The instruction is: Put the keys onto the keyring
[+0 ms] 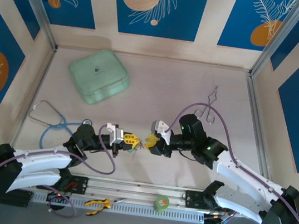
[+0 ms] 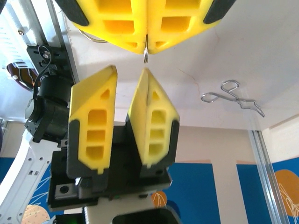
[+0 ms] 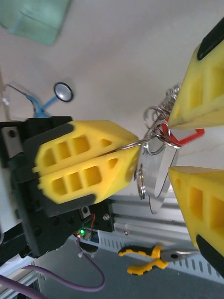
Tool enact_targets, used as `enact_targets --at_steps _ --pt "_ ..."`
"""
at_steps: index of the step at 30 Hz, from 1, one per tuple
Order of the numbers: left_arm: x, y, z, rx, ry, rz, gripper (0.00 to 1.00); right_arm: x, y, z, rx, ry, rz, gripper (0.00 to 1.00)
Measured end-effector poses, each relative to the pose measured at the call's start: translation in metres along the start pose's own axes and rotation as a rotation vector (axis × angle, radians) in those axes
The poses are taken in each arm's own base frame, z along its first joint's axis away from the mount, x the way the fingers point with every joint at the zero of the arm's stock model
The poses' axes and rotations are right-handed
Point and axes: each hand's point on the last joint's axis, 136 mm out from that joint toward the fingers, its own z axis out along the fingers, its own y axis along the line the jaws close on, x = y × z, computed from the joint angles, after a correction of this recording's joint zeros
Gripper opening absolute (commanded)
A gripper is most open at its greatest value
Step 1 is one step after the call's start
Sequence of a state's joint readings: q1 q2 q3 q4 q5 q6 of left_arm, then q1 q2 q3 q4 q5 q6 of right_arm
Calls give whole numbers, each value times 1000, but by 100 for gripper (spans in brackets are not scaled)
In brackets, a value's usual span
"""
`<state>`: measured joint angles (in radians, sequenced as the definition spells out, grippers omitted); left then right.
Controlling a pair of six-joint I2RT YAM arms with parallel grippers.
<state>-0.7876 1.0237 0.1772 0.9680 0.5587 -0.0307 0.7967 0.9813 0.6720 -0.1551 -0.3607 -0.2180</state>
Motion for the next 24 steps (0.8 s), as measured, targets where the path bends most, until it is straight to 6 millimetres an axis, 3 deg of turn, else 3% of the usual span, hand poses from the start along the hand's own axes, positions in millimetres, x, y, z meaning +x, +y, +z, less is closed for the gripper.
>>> enact_targets --at_steps 11,19,21,24 --pt "2 -3 4 34 -11 -50 0 1 -2 11 29 15 -102 25" --pt "1 -4 4 40 -16 -58 0 3 -4 17 29 24 -109 9" --pt "1 -4 4 40 -15 -59 0 3 -3 18 23 25 -111 12" --pt "1 -5 4 49 -14 -59 0 3 -2 18 16 22 -118 27"
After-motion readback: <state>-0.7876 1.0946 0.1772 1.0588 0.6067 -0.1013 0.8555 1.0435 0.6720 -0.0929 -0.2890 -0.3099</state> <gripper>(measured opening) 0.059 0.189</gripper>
